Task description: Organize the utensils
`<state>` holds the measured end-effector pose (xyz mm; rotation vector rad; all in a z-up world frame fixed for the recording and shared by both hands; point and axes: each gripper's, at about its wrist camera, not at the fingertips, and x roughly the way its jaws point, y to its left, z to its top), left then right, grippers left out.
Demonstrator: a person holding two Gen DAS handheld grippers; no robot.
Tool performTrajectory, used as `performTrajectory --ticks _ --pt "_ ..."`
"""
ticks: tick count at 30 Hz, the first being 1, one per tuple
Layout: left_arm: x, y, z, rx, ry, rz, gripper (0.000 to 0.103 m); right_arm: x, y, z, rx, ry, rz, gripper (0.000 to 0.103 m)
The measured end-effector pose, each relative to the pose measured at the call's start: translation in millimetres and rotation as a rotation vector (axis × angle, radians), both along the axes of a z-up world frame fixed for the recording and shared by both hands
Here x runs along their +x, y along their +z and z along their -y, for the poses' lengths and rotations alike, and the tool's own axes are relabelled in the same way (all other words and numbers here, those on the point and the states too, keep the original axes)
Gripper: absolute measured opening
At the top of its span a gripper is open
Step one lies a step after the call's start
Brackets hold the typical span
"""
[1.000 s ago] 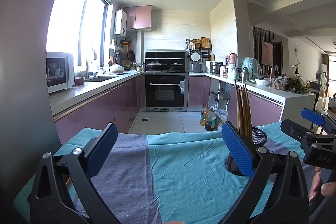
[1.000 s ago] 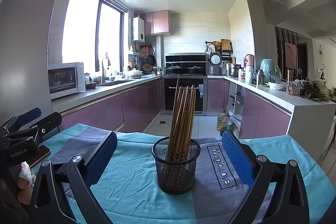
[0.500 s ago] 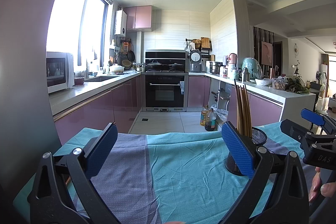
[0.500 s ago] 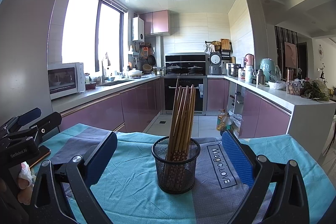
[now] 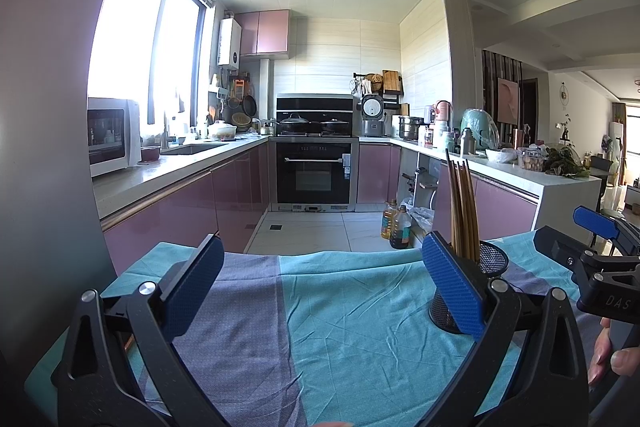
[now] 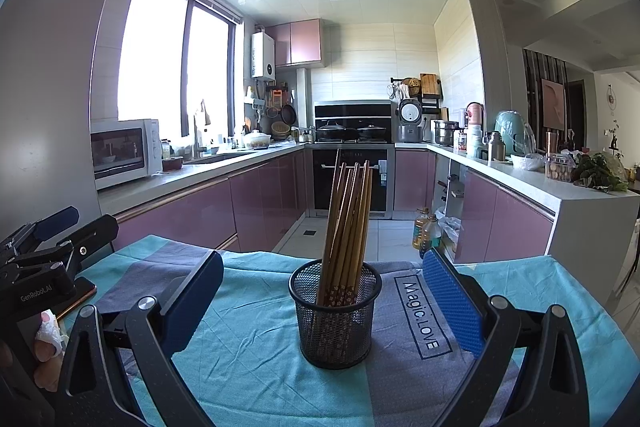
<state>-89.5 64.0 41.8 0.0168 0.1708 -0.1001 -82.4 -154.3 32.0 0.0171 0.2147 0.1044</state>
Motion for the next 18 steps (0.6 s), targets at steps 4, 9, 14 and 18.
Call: performTrajectory --ticks 4,9,14,18 --pt "-0.1 0.0 -0.3 0.0 0.001 0.0 0.098 0.0 0.1 0.2 0.0 -0.001 0.0 0.096" --pt "0.1 0.0 -0.4 0.0 0.0 0.0 0.098 0.2 -0.3 0.2 0.0 0.0 0.001 0.096" --pt "0.3 -0.4 0.1 0.0 -0.001 0.0 0.098 0.3 -0.4 0.0 0.0 -0.002 -0.002 0.096" --pt "0.0 -0.5 0.7 -0.001 0.001 -0.001 0.098 0.6 -0.7 -0.1 0.001 -0.002 -0.004 0.096"
